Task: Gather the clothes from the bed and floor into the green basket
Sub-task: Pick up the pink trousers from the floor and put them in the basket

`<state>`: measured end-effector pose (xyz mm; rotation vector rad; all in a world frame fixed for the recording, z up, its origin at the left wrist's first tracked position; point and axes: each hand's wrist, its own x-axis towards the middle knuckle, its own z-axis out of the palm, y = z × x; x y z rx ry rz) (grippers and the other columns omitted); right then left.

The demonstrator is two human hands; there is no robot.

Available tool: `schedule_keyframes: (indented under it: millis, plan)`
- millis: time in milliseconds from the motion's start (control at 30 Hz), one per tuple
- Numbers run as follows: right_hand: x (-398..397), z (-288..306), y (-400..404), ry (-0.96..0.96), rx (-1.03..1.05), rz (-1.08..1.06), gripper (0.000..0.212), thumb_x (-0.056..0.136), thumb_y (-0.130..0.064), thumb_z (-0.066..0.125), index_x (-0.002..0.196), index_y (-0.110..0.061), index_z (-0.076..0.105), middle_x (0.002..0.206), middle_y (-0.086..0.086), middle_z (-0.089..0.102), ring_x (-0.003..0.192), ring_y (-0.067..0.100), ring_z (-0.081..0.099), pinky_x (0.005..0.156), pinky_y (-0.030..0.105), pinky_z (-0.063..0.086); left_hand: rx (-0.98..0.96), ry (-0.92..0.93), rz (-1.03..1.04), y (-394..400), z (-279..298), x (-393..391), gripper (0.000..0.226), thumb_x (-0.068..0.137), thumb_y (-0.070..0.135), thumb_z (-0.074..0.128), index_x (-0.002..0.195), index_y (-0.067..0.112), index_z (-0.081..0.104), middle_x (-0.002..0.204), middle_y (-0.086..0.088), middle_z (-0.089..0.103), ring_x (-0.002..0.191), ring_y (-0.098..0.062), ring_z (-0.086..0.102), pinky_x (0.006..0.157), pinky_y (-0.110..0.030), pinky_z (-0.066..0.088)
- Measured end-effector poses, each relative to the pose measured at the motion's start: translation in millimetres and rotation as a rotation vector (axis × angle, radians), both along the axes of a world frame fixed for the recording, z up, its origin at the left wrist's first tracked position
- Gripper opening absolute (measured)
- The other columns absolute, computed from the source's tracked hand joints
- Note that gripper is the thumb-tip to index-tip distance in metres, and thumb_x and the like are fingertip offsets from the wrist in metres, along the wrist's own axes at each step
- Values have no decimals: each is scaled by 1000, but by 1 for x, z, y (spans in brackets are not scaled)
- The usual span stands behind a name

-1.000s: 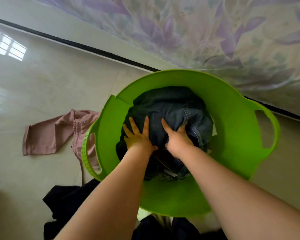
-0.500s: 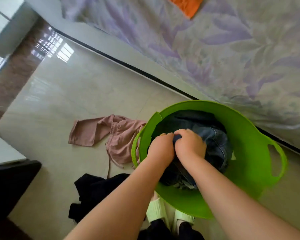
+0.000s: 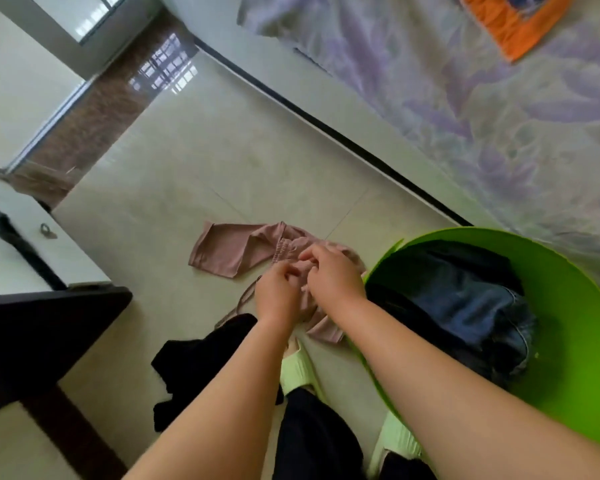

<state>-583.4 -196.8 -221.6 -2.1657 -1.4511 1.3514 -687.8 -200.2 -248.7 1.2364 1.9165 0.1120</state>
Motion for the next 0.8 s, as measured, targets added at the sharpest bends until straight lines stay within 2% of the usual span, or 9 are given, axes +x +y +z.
schedule_keyframes:
  millis: [133, 200, 300, 400, 533, 600, 733, 800]
  plan:
    - [-41, -59, 9, -129, -233, 112, 41, 89, -10, 46, 127, -23, 53, 137, 10, 45, 124, 30, 44, 97, 36, 43, -290, 32, -54, 3, -51, -55, 29, 88, 15, 44, 110, 21, 63, 107, -8, 68, 95, -32, 65, 68, -30, 45]
    - [-60, -92, 17, -190, -350, 135, 46, 91, -14, 48, 136, -23, 45, 141, 13, 39, 127, 33, 43, 101, 39, 42, -368, 16, -73, 6, -78, -80, 33, 90, 16, 44, 120, 21, 58, 110, -11, 68, 99, -33, 65, 69, -30, 47]
    - [-79, -144, 34, -258, -393, 169, 48, 92, -13, 50, 139, -21, 41, 142, 12, 37, 124, 33, 48, 98, 41, 46, -407, -11, -111, 14, -120, -105, 41, 90, 16, 44, 130, 23, 50, 110, -14, 68, 101, -34, 64, 68, -30, 47]
    - [-94, -209, 51, -271, -383, 183, 51, 90, -11, 50, 139, -19, 40, 142, 12, 37, 121, 33, 50, 96, 41, 47, -408, -62, -123, 26, -175, -122, 43, 90, 20, 46, 133, 22, 47, 112, -12, 67, 101, -32, 63, 79, -32, 50]
    - [-92, -256, 72, -260, -328, 245, 70, 90, -17, 56, 151, -20, 21, 156, 8, 22, 132, 33, 43, 102, 42, 42, -404, -118, -159, 40, -205, -126, 46, 93, 20, 47, 138, 17, 44, 132, -10, 58, 116, -31, 58, 96, -34, 47]
    - [-96, -285, 82, -249, -308, 275, 78, 88, -13, 58, 152, -20, 15, 159, 5, 16, 137, 32, 38, 107, 43, 39, -407, -120, -171, 43, -226, -132, 45, 92, 17, 47, 137, 14, 45, 134, -11, 57, 118, -31, 57, 99, -36, 46]
    - [-97, -313, 106, -232, -346, 274, 99, 83, -15, 69, 154, -12, 0, 162, 9, 5, 148, 30, 15, 119, 38, 24, -421, -132, -198, 42, -239, -135, 47, 93, 18, 46, 139, 14, 43, 135, -11, 56, 120, -31, 54, 99, -36, 46]
    - [-103, -323, 107, -216, -404, 267, 104, 81, -17, 73, 154, -9, -1, 161, 12, 10, 147, 32, 19, 117, 39, 27, -430, -123, -223, 36, -247, -139, 50, 94, 20, 46, 143, 16, 39, 137, -11, 54, 122, -32, 53, 99, -36, 46]
